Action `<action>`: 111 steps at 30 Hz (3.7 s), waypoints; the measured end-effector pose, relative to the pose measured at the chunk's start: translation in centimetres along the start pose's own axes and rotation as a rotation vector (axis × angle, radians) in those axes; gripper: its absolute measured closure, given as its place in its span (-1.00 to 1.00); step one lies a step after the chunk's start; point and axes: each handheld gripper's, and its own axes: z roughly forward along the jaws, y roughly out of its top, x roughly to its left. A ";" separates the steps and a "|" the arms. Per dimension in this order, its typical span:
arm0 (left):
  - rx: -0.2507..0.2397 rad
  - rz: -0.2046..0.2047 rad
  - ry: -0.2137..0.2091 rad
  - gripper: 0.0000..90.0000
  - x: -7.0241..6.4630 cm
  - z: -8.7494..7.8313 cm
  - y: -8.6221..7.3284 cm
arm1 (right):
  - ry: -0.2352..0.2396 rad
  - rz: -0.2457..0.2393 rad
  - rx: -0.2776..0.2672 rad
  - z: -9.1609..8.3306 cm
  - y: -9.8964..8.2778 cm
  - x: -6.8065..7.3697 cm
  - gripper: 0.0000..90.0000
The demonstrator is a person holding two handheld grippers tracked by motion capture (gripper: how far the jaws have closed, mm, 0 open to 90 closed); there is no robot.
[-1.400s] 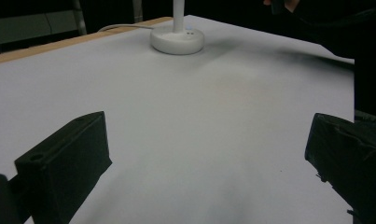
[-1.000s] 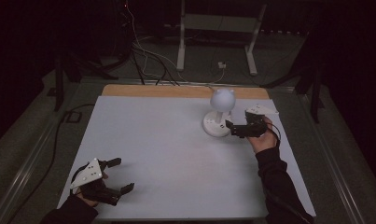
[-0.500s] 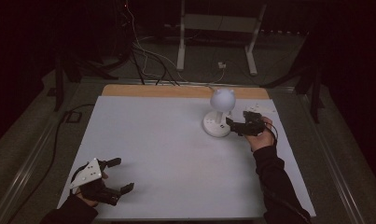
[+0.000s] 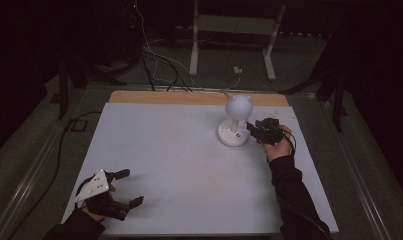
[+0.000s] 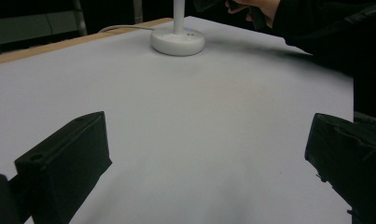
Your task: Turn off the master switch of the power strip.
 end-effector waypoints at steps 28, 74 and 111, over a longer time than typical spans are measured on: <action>-0.004 -0.004 -0.004 -0.99 0.0 0.0 0.0 | -0.038 0.032 0.017 1.6 -0.8 0.6 1.00; 0.004 0.005 -0.008 -0.99 -0.1 0.0 0.0 | -0.078 -0.081 0.016 3.9 -2.2 1.9 1.00; 0.004 0.011 -0.011 -0.99 -0.3 0.1 0.0 | -0.080 -0.116 0.026 3.8 -2.4 1.7 1.00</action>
